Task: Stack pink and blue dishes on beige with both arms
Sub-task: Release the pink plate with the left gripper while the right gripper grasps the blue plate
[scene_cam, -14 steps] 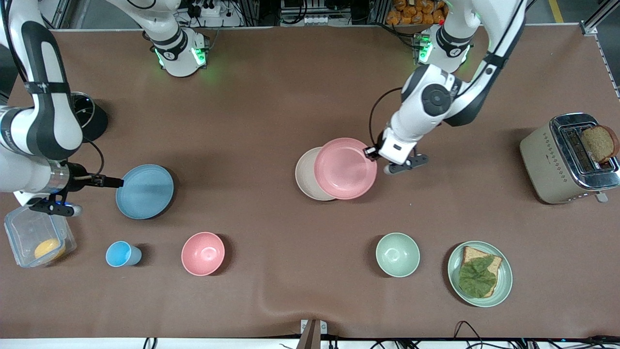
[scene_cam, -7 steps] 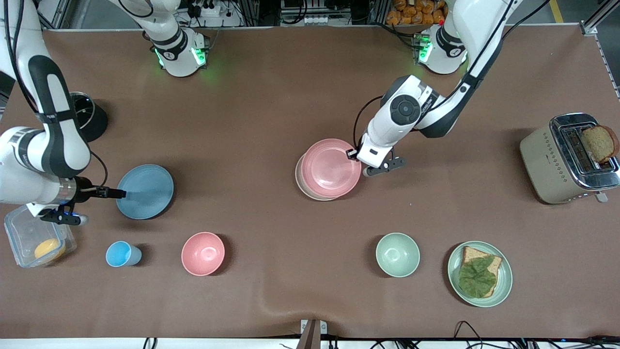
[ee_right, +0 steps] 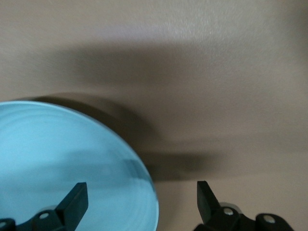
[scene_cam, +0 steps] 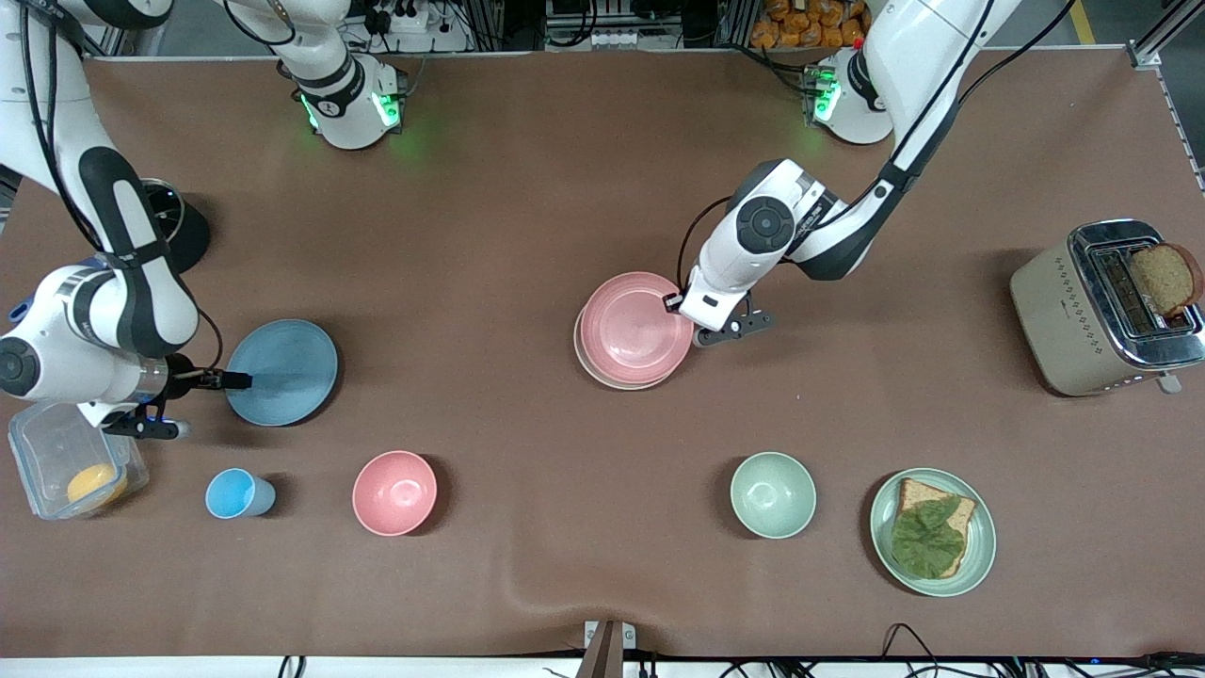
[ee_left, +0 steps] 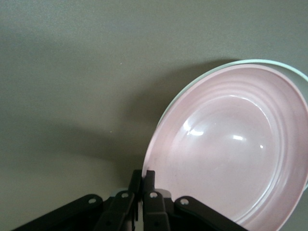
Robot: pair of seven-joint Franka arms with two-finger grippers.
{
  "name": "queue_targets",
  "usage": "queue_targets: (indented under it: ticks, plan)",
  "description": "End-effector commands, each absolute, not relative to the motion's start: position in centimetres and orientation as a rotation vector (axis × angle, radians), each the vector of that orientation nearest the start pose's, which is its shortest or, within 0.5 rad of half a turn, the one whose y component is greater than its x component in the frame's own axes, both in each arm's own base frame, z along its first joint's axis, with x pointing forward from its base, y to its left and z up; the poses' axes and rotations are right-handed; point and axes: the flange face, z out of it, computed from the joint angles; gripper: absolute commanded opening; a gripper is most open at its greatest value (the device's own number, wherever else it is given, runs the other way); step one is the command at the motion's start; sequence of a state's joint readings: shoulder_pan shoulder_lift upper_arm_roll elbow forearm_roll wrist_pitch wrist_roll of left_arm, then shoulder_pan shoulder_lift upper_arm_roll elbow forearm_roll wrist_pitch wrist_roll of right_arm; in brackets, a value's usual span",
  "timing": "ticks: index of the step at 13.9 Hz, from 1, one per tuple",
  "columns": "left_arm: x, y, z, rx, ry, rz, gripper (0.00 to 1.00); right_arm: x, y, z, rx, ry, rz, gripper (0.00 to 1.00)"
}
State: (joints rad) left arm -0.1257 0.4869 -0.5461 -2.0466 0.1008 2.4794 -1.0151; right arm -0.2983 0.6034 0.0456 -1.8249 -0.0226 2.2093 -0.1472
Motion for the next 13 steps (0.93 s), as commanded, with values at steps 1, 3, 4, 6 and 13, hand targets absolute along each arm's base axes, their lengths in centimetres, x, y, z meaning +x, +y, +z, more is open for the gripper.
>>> queue_targets:
  ticks: [1, 3, 4, 6, 13]
  plan:
    - [47.7, -37.2, 23.6, -3.23, -0.532, 0.166, 0.0, 58.7, -15.2, 18.1, -3.069, 0.117, 0.318, 1.0]
    - [47.9, -37.3, 23.6, -3.233, -0.534, 0.166, 0.0, 58.2, -15.3, 17.7, -3.062, 0.12, 0.335, 1.0]
    - [48.0, -37.4, 23.7, -3.235, -0.535, 0.162, 0.0, 57.7, -15.2, 17.3, -3.059, 0.12, 0.347, 0.84]
    - [48.3, -37.5, 23.8, -3.24, -0.539, 0.159, 0.0, 57.6, -15.3, 17.1, -3.056, 0.126, 0.35, 0.31]
    - [48.5, -37.5, 23.3, -3.238, -0.545, 0.174, 0.0, 58.0, -15.0, 18.8, -3.06, 0.076, 0.326, 0.07]
